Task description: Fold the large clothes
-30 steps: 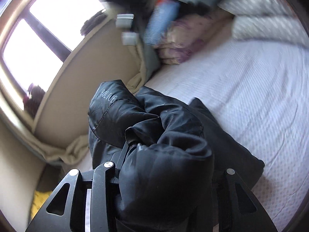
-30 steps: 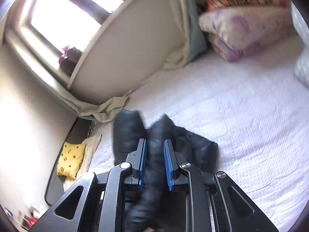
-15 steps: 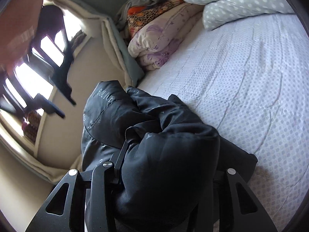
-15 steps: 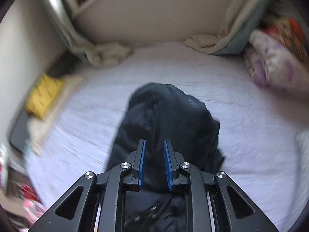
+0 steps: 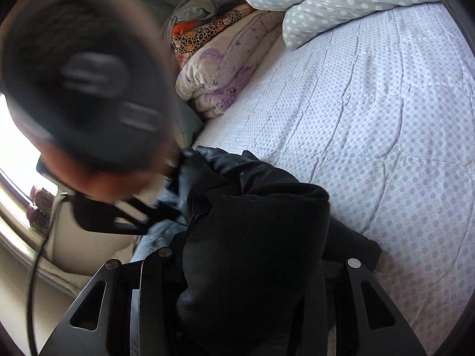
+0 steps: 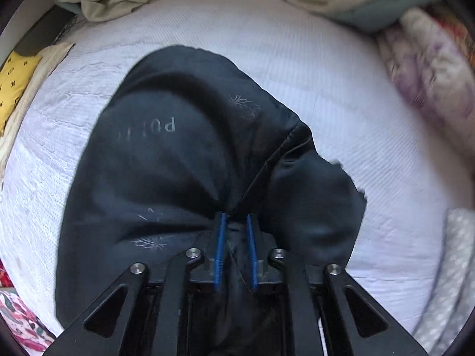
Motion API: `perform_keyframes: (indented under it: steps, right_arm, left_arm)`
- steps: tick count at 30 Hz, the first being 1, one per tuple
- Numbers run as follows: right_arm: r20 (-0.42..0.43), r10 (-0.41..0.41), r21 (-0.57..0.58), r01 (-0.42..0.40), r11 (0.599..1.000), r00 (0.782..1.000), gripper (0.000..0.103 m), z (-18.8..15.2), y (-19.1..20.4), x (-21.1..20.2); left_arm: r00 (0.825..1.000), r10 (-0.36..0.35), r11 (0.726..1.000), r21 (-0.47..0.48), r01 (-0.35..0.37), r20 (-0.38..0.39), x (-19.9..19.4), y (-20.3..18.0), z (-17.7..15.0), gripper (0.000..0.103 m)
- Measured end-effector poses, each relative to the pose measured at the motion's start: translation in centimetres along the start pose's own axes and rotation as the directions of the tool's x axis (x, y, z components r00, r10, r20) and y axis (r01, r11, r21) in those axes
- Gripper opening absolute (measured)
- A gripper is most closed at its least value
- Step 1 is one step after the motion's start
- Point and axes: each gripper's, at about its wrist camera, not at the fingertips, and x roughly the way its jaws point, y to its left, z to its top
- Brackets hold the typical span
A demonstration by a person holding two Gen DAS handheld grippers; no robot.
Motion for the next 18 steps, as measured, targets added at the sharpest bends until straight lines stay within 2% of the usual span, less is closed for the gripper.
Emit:
perform_keyframes:
  steps: [4,5,7,10,15,18]
  right_arm:
    - [-0.003,0.058,0.016,-0.058,0.998,0.998,0.002,-0.4,-1.0,1.3]
    - [-0.009,0.061,0.013,-0.061,0.998,0.998,0.002,-0.3,-1.0,1.3]
    - [-0.022,0.052,-0.005,-0.053,0.999,0.998,0.002,-0.1,-0.8,1.2]
    - [-0.019,0.043,-0.019,-0.043,0.999,0.999,0.002,0.0,-0.6,1.4]
    - [0.010,0.086,0.008,-0.087,0.996,0.996,0.001,-0.4,-1.4,1.3]
    - [0.031,0.100,0.021,-0.101,0.995,0.995,0.001,-0.9,-2.0,1.1]
  left_arm:
    - [1.000,-0.016,1.000,-0.007,0.016,-0.009,-1.0,0.8,-0.3,0.053]
    - [1.000,-0.016,1.000,-0.002,0.016,-0.009,-1.4,0.9,-0.3,0.054]
    - [1.000,-0.025,1.000,0.004,0.025,0.000,-2.9,1.3,-0.6,0.065]
    - [0.999,-0.047,0.999,-0.013,0.047,-0.002,-4.9,2.5,-1.6,0.073]
    - [0.996,-0.032,0.999,-0.031,0.030,-0.088,-6.3,5.2,-4.9,0.076]
    - [0.990,-0.003,1.000,0.010,0.004,-0.142,-6.3,5.7,-7.3,0.078]
